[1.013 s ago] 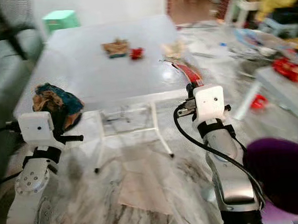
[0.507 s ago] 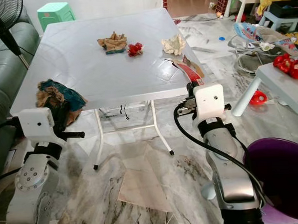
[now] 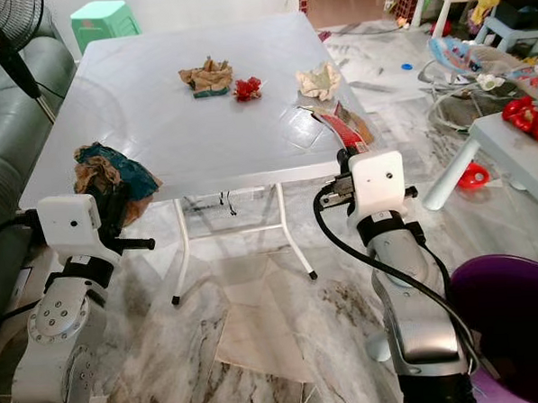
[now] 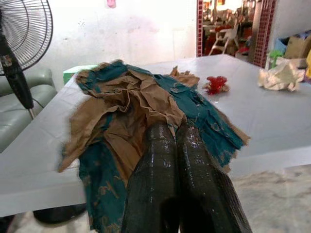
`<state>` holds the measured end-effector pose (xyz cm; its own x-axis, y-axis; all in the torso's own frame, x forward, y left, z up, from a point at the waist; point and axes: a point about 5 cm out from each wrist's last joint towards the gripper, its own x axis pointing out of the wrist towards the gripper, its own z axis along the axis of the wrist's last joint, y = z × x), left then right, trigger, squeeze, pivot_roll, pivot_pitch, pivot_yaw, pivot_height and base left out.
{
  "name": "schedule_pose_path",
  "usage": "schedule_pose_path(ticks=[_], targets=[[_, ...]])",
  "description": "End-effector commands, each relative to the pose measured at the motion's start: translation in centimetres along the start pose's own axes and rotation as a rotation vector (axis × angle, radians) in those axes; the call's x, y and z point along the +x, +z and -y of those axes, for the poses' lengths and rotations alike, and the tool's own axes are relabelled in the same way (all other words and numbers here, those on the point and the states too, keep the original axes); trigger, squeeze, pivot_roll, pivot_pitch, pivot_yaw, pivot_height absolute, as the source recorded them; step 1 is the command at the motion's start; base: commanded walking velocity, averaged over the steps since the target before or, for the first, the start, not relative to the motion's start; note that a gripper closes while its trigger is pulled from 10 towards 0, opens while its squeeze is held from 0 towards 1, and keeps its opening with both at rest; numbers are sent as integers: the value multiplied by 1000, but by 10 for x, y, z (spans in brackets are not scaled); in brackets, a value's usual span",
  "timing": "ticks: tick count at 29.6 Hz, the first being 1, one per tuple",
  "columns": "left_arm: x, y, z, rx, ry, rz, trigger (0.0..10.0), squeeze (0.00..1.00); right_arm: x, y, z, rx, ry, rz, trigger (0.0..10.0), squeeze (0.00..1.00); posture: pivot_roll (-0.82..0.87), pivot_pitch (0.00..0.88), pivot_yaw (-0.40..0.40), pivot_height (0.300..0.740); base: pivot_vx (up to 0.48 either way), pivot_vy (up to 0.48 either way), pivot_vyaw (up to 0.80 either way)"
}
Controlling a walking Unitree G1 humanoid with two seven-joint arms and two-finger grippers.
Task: Picking trash to rubbish bin
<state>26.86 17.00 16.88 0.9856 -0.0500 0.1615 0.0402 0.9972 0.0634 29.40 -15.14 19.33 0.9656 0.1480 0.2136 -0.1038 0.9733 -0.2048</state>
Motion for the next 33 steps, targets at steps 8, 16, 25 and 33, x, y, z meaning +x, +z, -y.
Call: schedule_pose_path(ticks=[8, 16, 25, 33], targets=[[1, 0, 1, -15, -4, -1, 10000, 0, 0, -2, 1, 3, -7, -12, 10000, 0, -27, 67, 23, 740, 32, 0, -800], [1, 0, 0, -18, -3, -2, 10000, 0, 0, -3, -1, 11, -11, -17, 10000, 0, -27, 74, 29, 740, 0, 0, -792], [2, 0, 0, -26, -1, -2, 10000, 0, 0, -4, 0, 14, -17, -17, 10000, 0, -29, 76, 34, 740, 0, 0, -788], [3, 1, 0, -23, -4, -2, 10000, 0, -1, -4, 0, 16, -23, -17, 10000, 0, -30, 77, 37, 740, 0, 0, -788]])
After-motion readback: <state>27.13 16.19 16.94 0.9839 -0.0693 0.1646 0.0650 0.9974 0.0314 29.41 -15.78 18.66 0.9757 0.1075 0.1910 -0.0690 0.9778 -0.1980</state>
